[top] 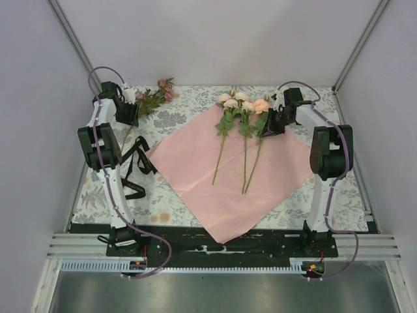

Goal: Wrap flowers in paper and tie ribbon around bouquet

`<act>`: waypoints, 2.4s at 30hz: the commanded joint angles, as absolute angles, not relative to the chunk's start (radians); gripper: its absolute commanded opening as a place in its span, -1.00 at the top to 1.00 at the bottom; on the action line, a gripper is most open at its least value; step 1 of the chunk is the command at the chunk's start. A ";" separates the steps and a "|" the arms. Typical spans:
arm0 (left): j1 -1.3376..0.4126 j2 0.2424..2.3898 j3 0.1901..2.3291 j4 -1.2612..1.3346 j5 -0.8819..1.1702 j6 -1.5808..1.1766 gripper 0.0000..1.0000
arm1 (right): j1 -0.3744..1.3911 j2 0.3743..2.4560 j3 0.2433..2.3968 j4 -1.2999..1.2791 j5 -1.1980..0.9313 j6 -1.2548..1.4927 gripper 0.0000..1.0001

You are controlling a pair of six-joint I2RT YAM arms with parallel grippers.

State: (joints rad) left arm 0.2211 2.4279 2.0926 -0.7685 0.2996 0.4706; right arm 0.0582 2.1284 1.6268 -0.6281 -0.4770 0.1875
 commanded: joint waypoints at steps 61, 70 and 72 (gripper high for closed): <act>-0.552 2.039 1.341 0.109 0.357 -0.765 0.91 | 0.087 2.218 1.778 -0.623 -0.561 0.077 0.10; -0.535 1.932 1.393 0.005 0.405 -0.612 -0.30 | 0.081 2.129 1.799 -0.666 -0.545 0.020 0.00; -0.522 1.846 1.376 -0.052 0.435 -0.513 -0.48 | 0.078 2.071 1.796 -0.704 -0.549 -0.018 -0.02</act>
